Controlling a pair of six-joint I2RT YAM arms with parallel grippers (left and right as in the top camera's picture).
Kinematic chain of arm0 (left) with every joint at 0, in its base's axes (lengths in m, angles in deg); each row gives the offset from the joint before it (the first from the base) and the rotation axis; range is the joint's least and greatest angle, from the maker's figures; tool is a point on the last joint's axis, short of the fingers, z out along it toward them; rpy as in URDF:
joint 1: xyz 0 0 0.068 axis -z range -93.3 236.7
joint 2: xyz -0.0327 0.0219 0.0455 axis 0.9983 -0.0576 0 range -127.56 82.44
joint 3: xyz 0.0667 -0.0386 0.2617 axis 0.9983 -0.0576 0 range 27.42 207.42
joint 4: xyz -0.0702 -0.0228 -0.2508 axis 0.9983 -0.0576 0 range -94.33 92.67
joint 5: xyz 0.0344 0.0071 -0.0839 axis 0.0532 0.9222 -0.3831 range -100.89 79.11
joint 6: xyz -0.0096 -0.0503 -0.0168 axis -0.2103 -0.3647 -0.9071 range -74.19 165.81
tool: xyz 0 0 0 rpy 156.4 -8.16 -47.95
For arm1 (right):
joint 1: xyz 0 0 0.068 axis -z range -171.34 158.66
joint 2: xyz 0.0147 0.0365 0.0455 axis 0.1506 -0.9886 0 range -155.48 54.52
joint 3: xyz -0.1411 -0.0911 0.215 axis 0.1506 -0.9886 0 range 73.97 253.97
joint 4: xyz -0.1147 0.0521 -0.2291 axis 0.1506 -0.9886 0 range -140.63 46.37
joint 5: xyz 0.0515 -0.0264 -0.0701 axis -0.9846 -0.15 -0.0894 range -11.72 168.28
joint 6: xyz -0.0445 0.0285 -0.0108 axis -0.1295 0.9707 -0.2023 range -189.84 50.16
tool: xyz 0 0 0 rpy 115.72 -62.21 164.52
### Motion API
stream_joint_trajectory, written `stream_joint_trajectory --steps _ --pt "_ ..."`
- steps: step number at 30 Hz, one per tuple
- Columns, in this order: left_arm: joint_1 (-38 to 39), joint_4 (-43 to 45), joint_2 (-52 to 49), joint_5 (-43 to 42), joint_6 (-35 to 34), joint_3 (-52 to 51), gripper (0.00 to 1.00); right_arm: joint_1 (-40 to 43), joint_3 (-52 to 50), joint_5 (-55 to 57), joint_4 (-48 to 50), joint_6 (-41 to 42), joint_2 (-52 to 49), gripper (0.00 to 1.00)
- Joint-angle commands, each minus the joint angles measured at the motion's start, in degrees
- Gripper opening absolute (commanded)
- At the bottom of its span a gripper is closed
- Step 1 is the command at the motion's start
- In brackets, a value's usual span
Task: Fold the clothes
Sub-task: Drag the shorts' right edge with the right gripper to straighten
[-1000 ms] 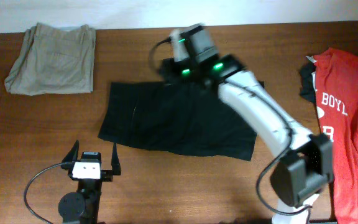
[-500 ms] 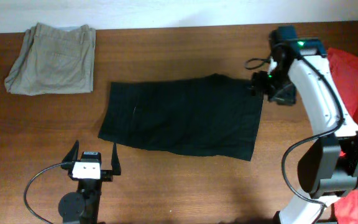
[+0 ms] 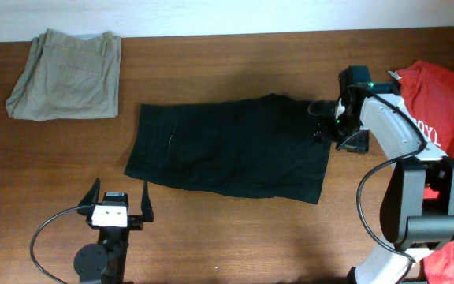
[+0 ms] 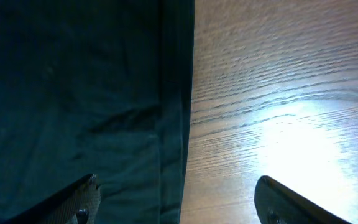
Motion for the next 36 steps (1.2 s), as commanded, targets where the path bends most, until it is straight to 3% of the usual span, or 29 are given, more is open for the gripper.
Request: stream_joint_trajectory --steps 1,36 --pt "-0.17 -0.15 0.37 0.22 -0.5 -0.2 0.99 0.15 -1.49 -3.5 1.92 -0.2 0.26 0.82" --pt "-0.17 -0.15 0.37 0.22 -0.5 -0.22 0.99 0.15 -9.33 -6.99 12.0 -0.61 -2.43 0.79"
